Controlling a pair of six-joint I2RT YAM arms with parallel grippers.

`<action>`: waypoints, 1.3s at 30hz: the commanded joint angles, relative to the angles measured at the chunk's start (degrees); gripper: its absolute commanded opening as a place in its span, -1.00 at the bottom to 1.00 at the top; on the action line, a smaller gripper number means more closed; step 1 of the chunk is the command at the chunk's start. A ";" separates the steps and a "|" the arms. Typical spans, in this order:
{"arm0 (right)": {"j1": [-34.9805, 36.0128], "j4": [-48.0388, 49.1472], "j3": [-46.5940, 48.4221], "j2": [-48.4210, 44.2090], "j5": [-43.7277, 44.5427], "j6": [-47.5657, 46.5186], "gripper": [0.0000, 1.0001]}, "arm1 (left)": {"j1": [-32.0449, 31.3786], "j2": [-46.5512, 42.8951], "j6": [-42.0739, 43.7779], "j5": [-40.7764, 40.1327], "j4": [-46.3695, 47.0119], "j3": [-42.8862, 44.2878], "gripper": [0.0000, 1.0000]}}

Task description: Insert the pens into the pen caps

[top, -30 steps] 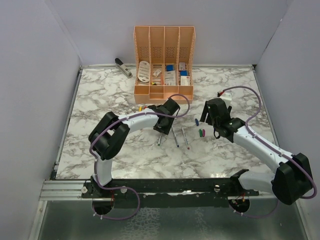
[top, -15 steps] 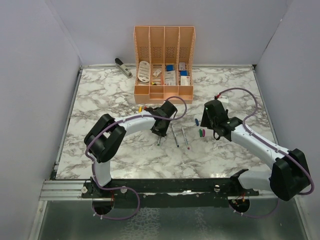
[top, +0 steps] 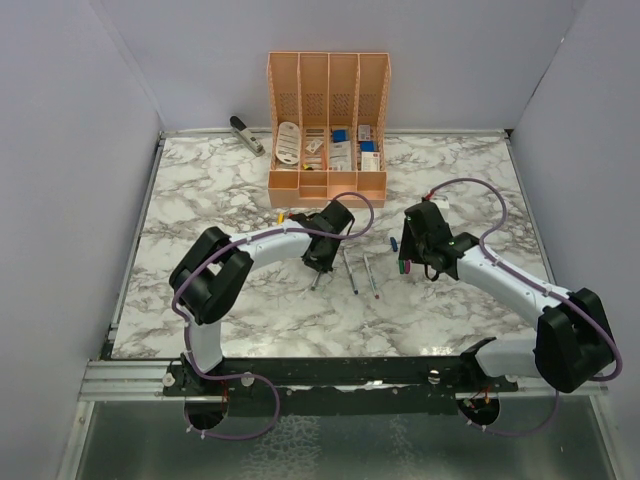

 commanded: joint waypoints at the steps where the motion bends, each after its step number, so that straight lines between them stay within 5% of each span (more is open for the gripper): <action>1: -0.13 0.13 -0.02 0.17 -4.47 -2.02 0.07 | -0.21 7.21 -0.19 7.13 -6.05 -5.25 -1.00; 7: -0.14 0.70 0.31 2.90 -6.29 -3.92 -0.06 | -0.19 7.93 1.68 9.36 -5.49 -5.45 -1.00; 13: -0.09 1.71 1.39 5.89 -7.38 -4.96 -0.46 | -0.11 7.96 2.82 9.11 -5.39 -4.72 -1.00; 39: 0.84 4.59 5.16 15.22 -8.19 -6.64 -0.47 | 1.14 7.67 5.04 9.33 -4.16 -3.42 -1.00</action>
